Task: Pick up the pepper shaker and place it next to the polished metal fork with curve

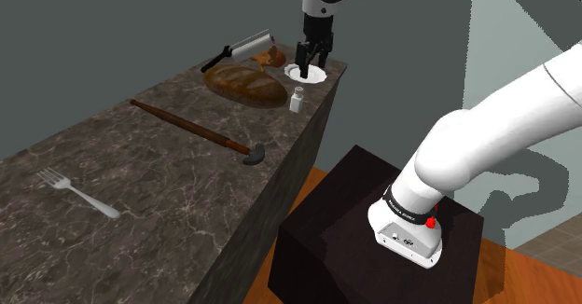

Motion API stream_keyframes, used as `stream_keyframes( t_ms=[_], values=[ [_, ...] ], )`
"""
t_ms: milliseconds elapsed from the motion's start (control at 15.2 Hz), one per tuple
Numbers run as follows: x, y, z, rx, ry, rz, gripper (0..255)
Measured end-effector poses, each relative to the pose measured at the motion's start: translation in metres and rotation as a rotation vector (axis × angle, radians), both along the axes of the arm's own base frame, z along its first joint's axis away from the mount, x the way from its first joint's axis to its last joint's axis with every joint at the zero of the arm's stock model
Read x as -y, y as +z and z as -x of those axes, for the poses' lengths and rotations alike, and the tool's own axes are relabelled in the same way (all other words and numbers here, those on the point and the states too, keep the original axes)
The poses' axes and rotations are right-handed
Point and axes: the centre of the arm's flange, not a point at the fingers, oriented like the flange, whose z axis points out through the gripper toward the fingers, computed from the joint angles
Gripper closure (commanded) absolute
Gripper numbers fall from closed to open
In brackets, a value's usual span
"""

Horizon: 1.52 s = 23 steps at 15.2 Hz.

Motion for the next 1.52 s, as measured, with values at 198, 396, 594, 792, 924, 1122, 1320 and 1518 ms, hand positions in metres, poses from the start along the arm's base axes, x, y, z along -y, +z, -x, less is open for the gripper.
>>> stream_keyframes(
  t_ms=[198, 396, 594, 792, 924, 1122, 1320, 1518],
  values=[
    [0.015, -0.029, -0.031, -0.032, 0.011, -0.008, 0],
    [0.031, -0.058, -0.058, -0.063, 0.022, -0.015, 0],
    [0.041, -0.085, -0.09, -0.095, 0.033, -0.023, 0],
    [0.053, -0.116, -0.113, -0.122, 0.042, -0.029, 0],
    [0.054, -0.128, -0.114, -0.126, 0.043, -0.03, 0],
    [0.057, -0.143, -0.112, -0.127, 0.044, -0.03, 0],
    [0.057, -0.155, -0.108, -0.127, 0.044, -0.03, 0],
    [0.057, -0.157, -0.109, -0.127, 0.044, -0.03, 0]
  ],
)
